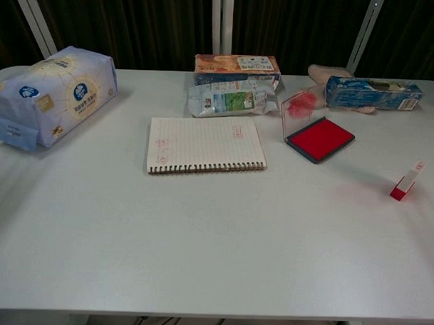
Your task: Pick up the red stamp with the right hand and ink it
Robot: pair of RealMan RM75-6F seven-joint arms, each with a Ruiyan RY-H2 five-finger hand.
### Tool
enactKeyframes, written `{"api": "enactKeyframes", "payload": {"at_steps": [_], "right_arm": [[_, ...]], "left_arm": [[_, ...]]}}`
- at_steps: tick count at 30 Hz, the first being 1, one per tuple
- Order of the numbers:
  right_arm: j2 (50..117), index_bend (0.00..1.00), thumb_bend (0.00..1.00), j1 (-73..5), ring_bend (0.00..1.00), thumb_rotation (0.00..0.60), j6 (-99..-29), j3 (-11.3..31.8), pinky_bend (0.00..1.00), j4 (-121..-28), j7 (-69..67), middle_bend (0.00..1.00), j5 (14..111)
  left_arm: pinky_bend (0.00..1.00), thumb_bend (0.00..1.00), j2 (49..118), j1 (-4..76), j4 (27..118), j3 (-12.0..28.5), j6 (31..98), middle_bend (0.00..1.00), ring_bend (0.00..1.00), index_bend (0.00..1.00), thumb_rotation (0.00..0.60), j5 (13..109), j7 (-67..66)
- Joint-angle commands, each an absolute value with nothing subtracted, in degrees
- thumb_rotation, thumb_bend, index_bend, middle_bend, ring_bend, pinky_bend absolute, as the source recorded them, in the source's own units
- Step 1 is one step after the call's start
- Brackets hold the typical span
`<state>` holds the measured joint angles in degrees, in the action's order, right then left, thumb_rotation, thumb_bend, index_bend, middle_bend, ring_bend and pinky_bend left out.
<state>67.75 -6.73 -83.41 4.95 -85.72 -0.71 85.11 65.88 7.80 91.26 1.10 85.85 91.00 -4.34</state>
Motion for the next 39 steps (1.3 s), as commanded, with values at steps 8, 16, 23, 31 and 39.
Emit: {"api": "enactKeyframes", "payload": {"at_steps": [8, 16, 23, 31, 39], "right_arm": [[67.51, 0.0, 0.24, -6.76, 0.0, 0.6, -83.21, 4.54, 0.0, -85.74, -0.23, 0.0, 85.49], [65.68, 0.0, 0.24, -8.61, 0.0, 0.6, -79.39, 4.02, 0.0, -85.65, 2.98, 0.0, 85.52], [62.83, 0.0, 0.24, -13.29, 0.0, 0.6, -70.07, 1.19, 0.0, -85.32, 9.49, 0.0, 88.24], [64.18, 0.0, 0.24, -20.6, 0.0, 0.6, -60.67, 0.07, 0.0, -83.25, 13.82, 0.0, 92.07], [67.65, 0.0, 0.24, -25.41, 0.0, 0.6, -56.96, -0.17, 0.0, -79.08, 12.79, 0.0, 94.43]], "left_arm": [[0.17, 0.01, 65.76, 7.48, 91.39, 0.83, 86.37, 0.09, 0.08, 0.0, 0.396, 91.47, -4.23], [0.17, 0.01, 65.7, 7.67, 91.26, 1.09, 85.96, 0.09, 0.08, 0.0, 0.4, 90.99, -4.07], [0.17, 0.01, 66.78, 8.33, 90.6, 1.09, 84.52, 0.09, 0.08, 0.0, 0.399, 90.56, -4.14], [0.17, 0.01, 67.24, 8.72, 91.0, 0.83, 83.92, 0.09, 0.08, 0.0, 0.399, 90.92, -5.31], [0.17, 0.01, 67.21, 8.21, 90.93, 0.83, 84.52, 0.09, 0.08, 0.0, 0.397, 90.4, -5.25]]}}
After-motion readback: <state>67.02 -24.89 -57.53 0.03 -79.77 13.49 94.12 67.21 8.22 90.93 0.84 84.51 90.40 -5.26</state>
